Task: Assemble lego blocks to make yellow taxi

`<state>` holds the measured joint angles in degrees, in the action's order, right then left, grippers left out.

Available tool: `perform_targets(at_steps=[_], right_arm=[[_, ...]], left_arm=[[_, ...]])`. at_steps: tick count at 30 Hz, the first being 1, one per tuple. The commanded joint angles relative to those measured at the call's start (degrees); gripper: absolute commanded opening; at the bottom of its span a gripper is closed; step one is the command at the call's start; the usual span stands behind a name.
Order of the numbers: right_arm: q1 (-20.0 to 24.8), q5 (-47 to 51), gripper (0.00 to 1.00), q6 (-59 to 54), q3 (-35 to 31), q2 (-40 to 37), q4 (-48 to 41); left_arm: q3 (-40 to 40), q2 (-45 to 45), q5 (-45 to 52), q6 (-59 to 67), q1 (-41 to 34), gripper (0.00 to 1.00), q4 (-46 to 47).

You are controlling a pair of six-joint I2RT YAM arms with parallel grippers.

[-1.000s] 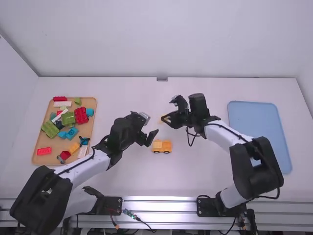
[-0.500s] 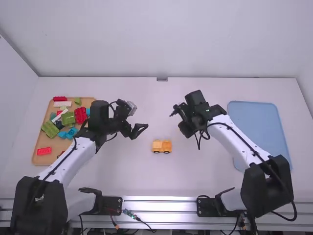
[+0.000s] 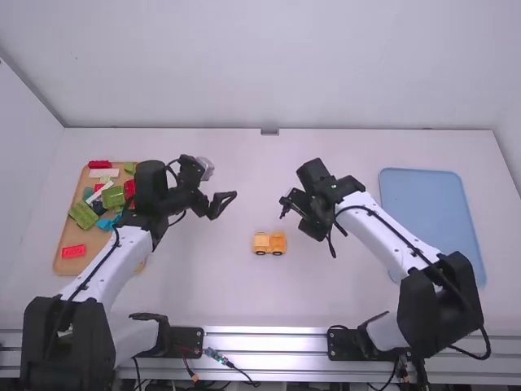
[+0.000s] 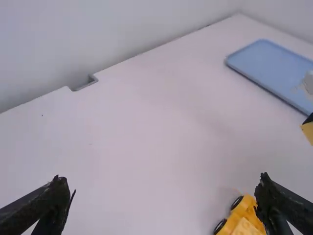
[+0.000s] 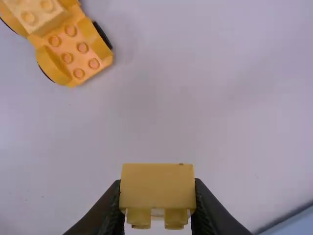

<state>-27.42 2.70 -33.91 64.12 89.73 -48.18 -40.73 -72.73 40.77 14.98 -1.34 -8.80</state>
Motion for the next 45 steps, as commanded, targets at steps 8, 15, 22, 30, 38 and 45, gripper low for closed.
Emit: perform_targets(at_steps=[8, 15, 22, 30, 38, 45], right_arm=[[-1.3, 1.6, 0.0, -11.8, 1.1, 11.0, -1.7], [-1.9, 2.1, 0.0, -12.4, 1.2, 14.9, 0.9], [-1.9, 3.6, 0.0, -12.4, 1.2, 18.5, 1.7], [-4.5, 4.4, 0.04, -12.6, 1.2, 18.6, 3.5], [-5.6, 4.6, 0.13, -12.5, 1.1, 18.6, 4.4], [-4.9, 3.7, 0.26, -12.4, 1.1, 18.6, 4.5]], left_arm=[[-1.1, 0.8, 8.3, 7.0, 4.5, 0.99, 2.2], [-1.1, 0.8, 8.3, 7.6, 4.8, 0.99, 3.2], [-1.1, 0.8, 8.0, 7.6, 5.2, 0.99, 3.3], [-1.1, 0.8, 7.9, 10.4, 5.0, 0.99, 5.0], [-1.1, 0.8, 7.9, 10.4, 5.3, 0.99, 5.4], [-1.1, 0.8, 7.8, 10.4, 4.8, 0.99, 5.4]])
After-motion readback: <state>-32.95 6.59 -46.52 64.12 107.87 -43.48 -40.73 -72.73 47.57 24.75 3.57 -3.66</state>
